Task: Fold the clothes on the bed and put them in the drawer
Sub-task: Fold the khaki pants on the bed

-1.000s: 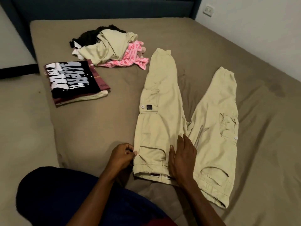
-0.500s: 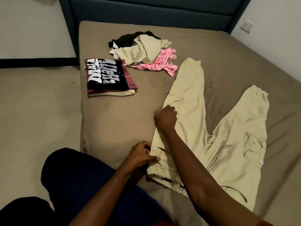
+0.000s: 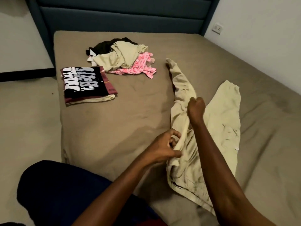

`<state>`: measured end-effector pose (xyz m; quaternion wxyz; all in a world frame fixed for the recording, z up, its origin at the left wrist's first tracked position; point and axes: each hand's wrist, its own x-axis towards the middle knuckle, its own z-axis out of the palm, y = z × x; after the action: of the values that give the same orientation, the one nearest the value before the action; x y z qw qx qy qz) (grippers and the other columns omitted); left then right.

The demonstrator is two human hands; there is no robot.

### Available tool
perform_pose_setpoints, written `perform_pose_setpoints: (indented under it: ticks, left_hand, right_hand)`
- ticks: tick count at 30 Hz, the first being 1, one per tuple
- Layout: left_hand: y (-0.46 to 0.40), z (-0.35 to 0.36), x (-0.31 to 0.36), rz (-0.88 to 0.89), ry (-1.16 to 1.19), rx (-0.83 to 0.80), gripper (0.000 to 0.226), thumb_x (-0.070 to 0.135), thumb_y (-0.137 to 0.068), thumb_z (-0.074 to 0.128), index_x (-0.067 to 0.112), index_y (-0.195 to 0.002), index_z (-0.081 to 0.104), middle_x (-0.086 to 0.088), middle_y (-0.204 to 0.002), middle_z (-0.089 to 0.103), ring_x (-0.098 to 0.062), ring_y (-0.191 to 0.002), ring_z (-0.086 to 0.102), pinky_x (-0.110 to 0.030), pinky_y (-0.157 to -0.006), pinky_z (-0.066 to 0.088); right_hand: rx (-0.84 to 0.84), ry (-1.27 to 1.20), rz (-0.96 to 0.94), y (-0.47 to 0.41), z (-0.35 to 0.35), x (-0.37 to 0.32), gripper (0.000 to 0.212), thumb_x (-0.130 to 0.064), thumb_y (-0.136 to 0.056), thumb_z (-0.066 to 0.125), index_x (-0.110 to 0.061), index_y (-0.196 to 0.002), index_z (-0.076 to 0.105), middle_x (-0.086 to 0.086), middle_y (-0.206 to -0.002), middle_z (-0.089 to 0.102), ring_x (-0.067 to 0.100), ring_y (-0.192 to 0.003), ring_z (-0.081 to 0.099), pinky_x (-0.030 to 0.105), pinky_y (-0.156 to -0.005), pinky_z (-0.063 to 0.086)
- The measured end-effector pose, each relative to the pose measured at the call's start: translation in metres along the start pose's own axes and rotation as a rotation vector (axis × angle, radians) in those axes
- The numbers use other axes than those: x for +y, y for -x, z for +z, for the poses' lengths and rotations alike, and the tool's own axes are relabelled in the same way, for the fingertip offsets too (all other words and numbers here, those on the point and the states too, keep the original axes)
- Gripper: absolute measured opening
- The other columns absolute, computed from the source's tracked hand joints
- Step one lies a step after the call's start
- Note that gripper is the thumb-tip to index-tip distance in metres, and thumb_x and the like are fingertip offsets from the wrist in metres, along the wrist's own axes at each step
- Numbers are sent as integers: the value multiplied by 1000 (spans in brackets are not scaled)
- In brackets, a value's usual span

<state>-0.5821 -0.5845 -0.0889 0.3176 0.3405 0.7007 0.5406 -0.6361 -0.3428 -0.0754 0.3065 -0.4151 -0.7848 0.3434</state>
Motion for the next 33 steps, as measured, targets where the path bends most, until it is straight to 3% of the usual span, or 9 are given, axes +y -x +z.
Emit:
perform_pose_setpoints:
  ticks: [5, 9, 13, 15, 19, 22, 25, 29, 33]
  left_hand:
    - [-20, 94, 38, 86, -328, -155, 51, 23, -71, 81, 27, -115, 56, 5, -82, 61, -14, -73, 57, -28, -62, 40]
    - [-13, 162, 16, 84, -565, -227, 54, 26, -73, 75, 18, -120, 51, -11, -101, 66, -33, -91, 63, -33, -68, 39]
    - [3, 207, 0, 62, -855, -297, 78, 17, -73, 81, 4, -134, 34, -21, -109, 64, -41, -96, 66, -41, -71, 43]
    - [3, 214, 4, 98, -874, -263, 73, 16, -72, 80, 6, -130, 37, -19, -106, 64, -40, -93, 66, -39, -69, 41]
    - [-8, 217, 21, 187, -748, -159, 39, 18, -83, 67, 9, -115, 47, -17, -100, 65, -39, -88, 64, -39, -67, 40]
    - [-9, 226, 20, 188, -762, -235, 43, 13, -82, 69, 6, -117, 47, -20, -100, 64, -41, -86, 64, -40, -66, 41]
    - [-3, 238, 1, 160, -835, -326, 54, 11, -87, 66, 3, -133, 39, -25, -110, 62, -46, -94, 63, -41, -67, 36]
    - [-3, 239, -13, 222, -828, -329, 51, 28, -94, 64, 4, -134, 42, -25, -111, 63, -46, -95, 63, -42, -69, 40]
    - [-4, 214, -8, 162, -682, -267, 72, 80, -87, 45, 17, -121, 58, -10, -102, 70, -31, -97, 65, -42, -79, 48]
  right_hand:
    - [208, 136, 63, -5, -98, 100, 45, -28, -99, 38, 12, -105, 57, 35, -107, 65, 49, -101, 61, 47, -82, 43]
    - [119, 449, 148, 29, -127, 197, 26, -10, -99, 48, 9, -116, 51, 34, -107, 64, 52, -99, 63, 53, -82, 49]
    - [37, 521, 155, 36, -126, 215, 31, -6, -94, 50, 5, -122, 50, 29, -109, 66, 49, -98, 66, 50, -82, 51]
    - [32, 474, 169, 26, -128, 206, 32, -6, -92, 51, 5, -123, 51, 30, -110, 67, 49, -100, 65, 50, -83, 52]
    - [81, 487, 133, 7, -154, 206, 25, -6, -91, 52, 1, -115, 54, 27, -104, 68, 47, -94, 66, 47, -78, 52]
    - [92, 560, 96, 16, -159, 221, 16, -10, -92, 51, -3, -107, 50, 25, -100, 66, 48, -89, 65, 49, -76, 52]
    - [94, 569, 107, 38, -150, 236, 17, -9, -93, 47, -5, -109, 49, 24, -103, 64, 49, -89, 65, 51, -75, 52]
    - [169, 602, 124, 41, -146, 238, 15, -10, -93, 44, -4, -104, 51, 23, -98, 63, 48, -82, 65, 51, -68, 53]
    - [224, 612, 147, 43, -146, 238, 27, -19, -103, 38, 2, -105, 54, 28, -105, 60, 50, -85, 64, 52, -66, 51]
